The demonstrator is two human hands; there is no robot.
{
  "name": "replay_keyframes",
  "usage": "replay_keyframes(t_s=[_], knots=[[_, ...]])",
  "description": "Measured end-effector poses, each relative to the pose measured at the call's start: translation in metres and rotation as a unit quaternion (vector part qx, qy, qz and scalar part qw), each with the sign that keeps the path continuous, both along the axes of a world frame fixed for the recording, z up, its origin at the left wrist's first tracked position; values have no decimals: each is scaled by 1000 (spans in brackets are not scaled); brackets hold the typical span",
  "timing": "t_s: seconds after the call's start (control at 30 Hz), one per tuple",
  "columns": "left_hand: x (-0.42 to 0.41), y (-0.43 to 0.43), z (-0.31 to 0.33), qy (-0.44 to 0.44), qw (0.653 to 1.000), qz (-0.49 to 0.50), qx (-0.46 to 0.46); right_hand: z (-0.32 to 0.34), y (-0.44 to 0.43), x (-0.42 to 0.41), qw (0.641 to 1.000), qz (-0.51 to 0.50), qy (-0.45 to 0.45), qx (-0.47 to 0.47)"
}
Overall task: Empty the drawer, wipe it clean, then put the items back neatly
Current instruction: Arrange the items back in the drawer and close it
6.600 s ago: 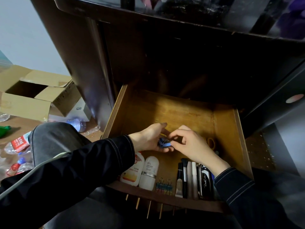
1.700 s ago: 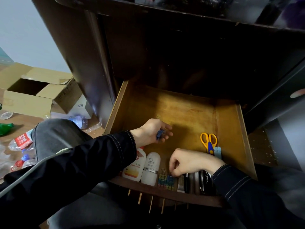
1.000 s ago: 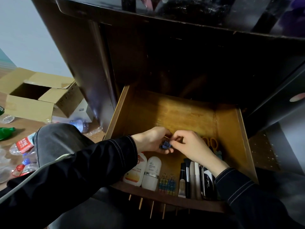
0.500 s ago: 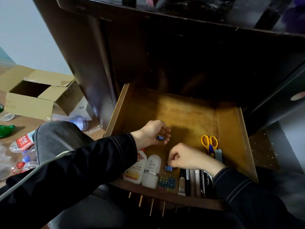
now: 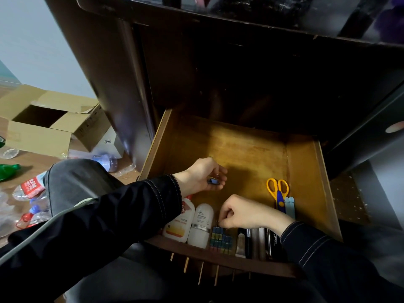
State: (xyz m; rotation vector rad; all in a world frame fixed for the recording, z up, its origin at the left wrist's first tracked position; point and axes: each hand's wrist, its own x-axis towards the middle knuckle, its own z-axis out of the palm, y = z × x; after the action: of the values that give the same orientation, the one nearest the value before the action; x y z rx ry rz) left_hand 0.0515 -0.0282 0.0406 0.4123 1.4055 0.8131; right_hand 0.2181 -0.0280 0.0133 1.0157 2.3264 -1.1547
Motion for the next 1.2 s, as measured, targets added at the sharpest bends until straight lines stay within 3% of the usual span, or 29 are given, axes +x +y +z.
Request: replay_keyframes(t_s=[0.47, 0.57, 0.67, 0.87, 1.0, 1.13, 1.2], knots=[[1, -1, 2, -27, 1000, -6, 3, 12, 4, 3, 1000, -20, -15, -14], [0, -1, 1, -35, 999, -3, 8, 23, 16, 13, 990, -116, 31, 69], [0, -2, 4, -81, 997, 7, -9, 29, 23, 16, 958, -188, 122, 176], [-2, -3, 6, -168, 984, -4, -60, 28, 17, 9, 957, -156, 178, 169], [-2, -4, 3, -186, 980, -22, -67, 28, 16, 9, 941, -172, 201, 211], [-1, -3, -1, -191, 979, -45, -56, 28, 14, 6, 948, -136, 193, 214], [2, -4, -2, -151, 985, -72, -44, 28, 14, 7, 949, -140, 180, 217]])
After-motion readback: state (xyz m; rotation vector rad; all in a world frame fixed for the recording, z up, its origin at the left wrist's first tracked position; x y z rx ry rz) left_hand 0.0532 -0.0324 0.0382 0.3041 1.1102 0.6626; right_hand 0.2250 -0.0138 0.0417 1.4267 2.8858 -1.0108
